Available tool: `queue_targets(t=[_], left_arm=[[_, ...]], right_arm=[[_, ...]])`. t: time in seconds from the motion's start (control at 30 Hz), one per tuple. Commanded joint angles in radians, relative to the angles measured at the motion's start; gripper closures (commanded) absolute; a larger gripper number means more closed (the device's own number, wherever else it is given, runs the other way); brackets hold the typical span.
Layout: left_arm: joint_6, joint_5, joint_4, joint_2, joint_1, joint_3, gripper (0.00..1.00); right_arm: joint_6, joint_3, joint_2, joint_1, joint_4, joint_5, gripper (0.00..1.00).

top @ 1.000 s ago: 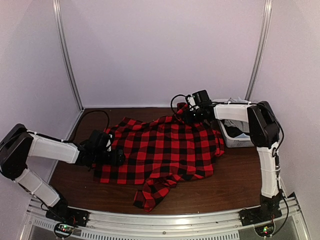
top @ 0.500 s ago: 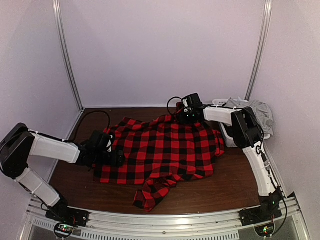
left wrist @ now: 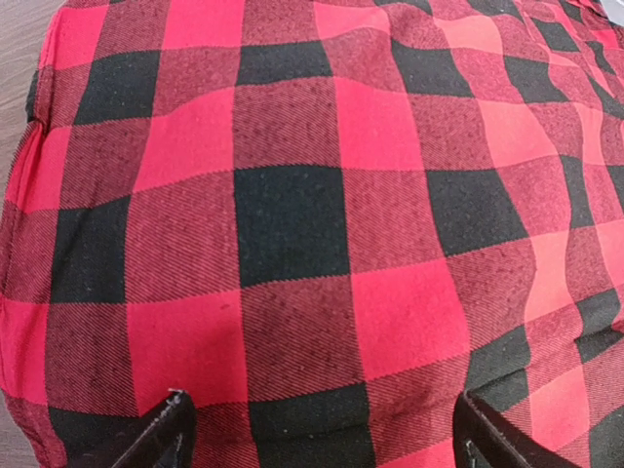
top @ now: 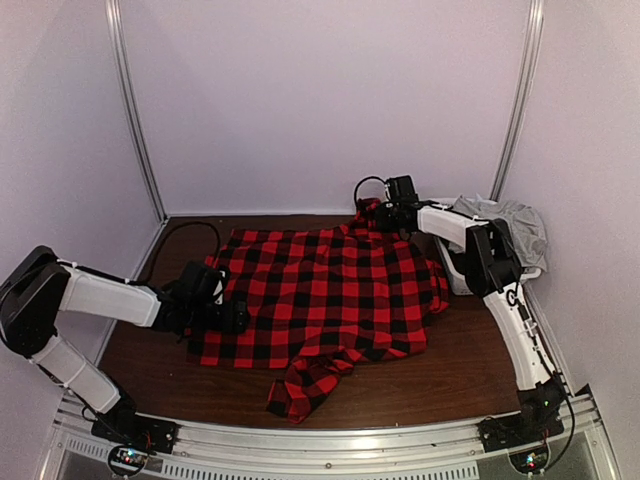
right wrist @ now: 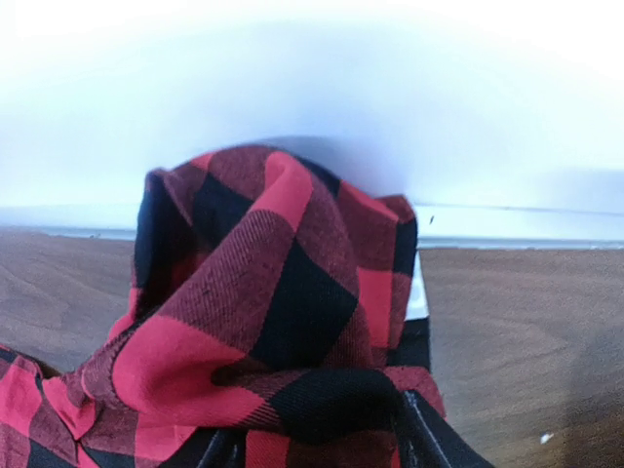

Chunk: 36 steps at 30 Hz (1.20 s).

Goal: Fold and stack the long sleeve shirts
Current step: Smooth out the flattened shirt at the center of the board.

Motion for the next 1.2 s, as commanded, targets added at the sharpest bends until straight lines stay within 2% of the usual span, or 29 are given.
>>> queue_targets(t=[0.0, 0.1, 0.2, 0.3, 0.5, 0.6, 0.77, 0.93, 1.17], left_arm=[[0.020, -0.021, 0.008, 0.028, 0.002, 0.017, 0.07], [0.027, -0.024, 0.009, 0.048, 0.003, 0.038, 0.05], [0.040, -0.033, 0.007, 0.064, 0.003, 0.067, 0.04], [0.062, -0.049, -0.004, 0.069, 0.003, 0.108, 0.02], [0.109, -0.026, -0.035, 0.061, 0.002, 0.188, 0.02], [0.113, 0.032, -0.045, 0.048, 0.003, 0.202, 0.02], [0.096, 0.200, -0.026, -0.025, 0.000, 0.147, 0.02], [0.085, 0.229, -0.018, -0.108, -0.016, 0.085, 0.02], [0.077, 0.219, -0.011, -0.112, -0.027, 0.076, 0.02]], right_arm=[[-0.091, 0.079, -0.007, -0.021, 0.051, 0.048, 0.45], [-0.130, 0.074, -0.068, -0.024, 0.032, 0.040, 0.41], [-0.140, -0.024, -0.170, -0.021, 0.004, -0.003, 0.39], [-0.151, -0.206, -0.308, -0.003, -0.002, -0.028, 0.36], [-0.136, -0.687, -0.651, 0.085, 0.004, 0.006, 0.31], [-0.077, -0.946, -0.833, 0.149, -0.027, 0.076, 0.30], [0.059, -1.256, -1.084, 0.238, -0.113, 0.081, 0.30], [0.202, -1.445, -1.233, 0.319, -0.185, 0.094, 0.30], [0.332, -1.646, -1.350, 0.345, -0.079, -0.019, 0.30]])
